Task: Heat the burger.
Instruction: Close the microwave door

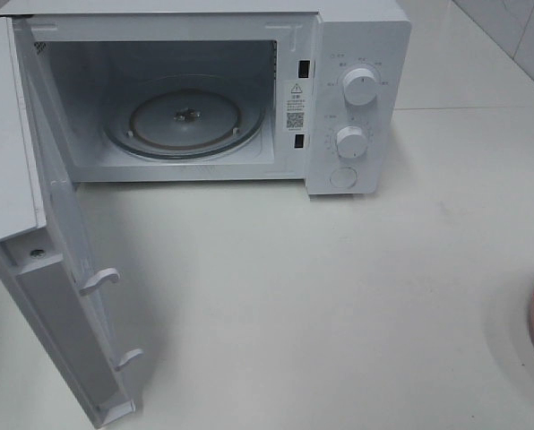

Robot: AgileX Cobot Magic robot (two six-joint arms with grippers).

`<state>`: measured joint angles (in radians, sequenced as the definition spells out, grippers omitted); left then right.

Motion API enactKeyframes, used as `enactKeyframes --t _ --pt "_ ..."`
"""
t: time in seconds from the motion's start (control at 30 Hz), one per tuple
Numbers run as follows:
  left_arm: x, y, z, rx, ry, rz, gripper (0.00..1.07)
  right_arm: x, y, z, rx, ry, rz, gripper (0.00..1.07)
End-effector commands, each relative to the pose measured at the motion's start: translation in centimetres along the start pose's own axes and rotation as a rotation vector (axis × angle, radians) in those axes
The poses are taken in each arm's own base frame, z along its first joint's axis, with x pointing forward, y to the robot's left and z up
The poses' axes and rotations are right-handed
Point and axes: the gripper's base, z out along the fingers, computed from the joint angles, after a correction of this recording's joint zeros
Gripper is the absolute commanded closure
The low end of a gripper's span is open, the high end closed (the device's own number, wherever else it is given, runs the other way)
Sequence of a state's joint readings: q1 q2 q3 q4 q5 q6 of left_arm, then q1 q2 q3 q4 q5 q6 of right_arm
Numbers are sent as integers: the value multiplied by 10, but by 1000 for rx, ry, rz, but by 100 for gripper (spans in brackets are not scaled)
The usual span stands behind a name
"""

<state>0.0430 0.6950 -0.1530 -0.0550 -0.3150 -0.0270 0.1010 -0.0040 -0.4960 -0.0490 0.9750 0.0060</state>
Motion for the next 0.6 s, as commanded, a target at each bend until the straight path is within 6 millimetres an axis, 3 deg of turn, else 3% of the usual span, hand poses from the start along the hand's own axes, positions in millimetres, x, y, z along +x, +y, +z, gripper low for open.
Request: enactKeyframes --t 0.03,0.6 --pt "1 -1 8 5 -10 -29 107 1 0 -3 2 -38 6 31" --pt "22 -29 35 331 63 -11 107 1 0 -3 2 -38 6 31"
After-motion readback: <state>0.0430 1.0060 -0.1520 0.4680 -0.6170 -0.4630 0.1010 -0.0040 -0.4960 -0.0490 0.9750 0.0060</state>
